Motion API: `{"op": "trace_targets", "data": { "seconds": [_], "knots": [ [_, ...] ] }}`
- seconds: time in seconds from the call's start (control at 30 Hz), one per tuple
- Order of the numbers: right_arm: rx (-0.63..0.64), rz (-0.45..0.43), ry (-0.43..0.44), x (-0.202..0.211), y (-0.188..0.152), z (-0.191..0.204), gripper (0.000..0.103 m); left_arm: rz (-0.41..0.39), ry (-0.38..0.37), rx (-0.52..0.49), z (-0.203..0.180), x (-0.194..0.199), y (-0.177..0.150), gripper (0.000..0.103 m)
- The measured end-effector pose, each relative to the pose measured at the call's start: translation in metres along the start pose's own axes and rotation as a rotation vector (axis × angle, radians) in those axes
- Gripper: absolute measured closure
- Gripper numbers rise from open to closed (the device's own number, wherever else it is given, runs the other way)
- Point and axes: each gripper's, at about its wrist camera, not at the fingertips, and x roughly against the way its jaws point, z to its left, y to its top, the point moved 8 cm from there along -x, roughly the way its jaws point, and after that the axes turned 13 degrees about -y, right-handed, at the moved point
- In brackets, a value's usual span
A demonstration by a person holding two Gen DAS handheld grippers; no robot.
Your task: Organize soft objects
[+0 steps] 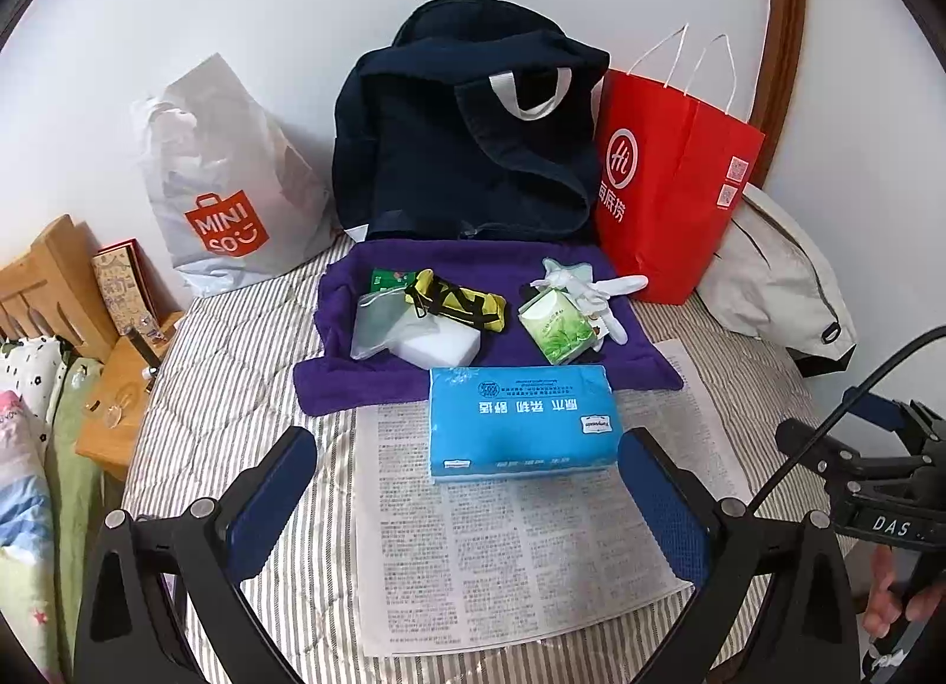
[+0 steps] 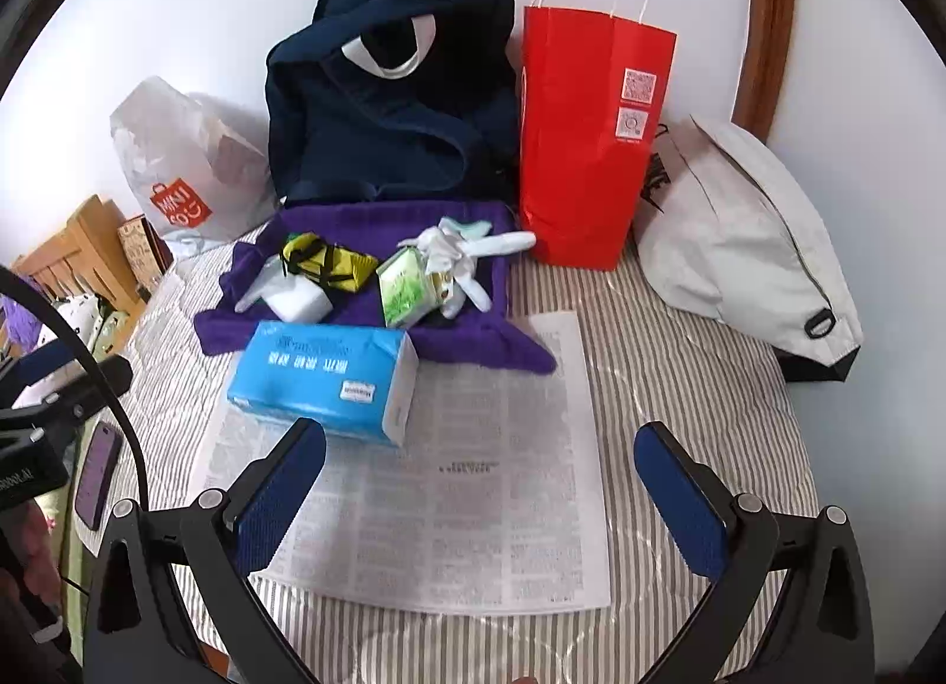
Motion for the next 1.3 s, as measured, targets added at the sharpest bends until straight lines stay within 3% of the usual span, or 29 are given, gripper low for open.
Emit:
{"op": "trace_targets", "data": {
  "seconds": [1.3],
  "knots": [
    [0.012,0.005,-0.03,0.01,-0.007,0.001,0.0,0.02,-0.001,0.027,0.005,-0.003,-0.012,0.0]
  ]
}}
